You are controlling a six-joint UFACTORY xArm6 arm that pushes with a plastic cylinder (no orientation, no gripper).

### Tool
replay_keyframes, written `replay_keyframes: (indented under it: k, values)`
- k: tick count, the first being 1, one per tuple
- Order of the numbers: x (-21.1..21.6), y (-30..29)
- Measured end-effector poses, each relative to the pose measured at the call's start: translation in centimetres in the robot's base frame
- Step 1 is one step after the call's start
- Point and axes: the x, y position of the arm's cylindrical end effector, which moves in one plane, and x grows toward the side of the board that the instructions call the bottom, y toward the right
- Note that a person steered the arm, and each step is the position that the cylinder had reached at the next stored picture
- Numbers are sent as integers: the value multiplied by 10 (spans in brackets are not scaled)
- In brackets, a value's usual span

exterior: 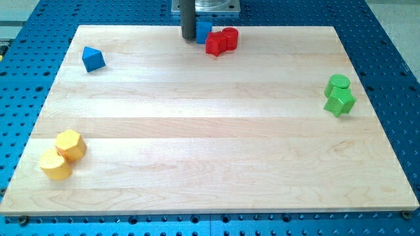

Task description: Move the blue triangle closer to the red star

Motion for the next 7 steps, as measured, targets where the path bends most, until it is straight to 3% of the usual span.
replay_keyframes:
  k: [2, 3, 4, 5, 6, 7]
  values:
    - [142, -171]
    - [157, -255]
    - [138, -261]
    - [112, -219]
    - [110, -159]
    - [120, -175]
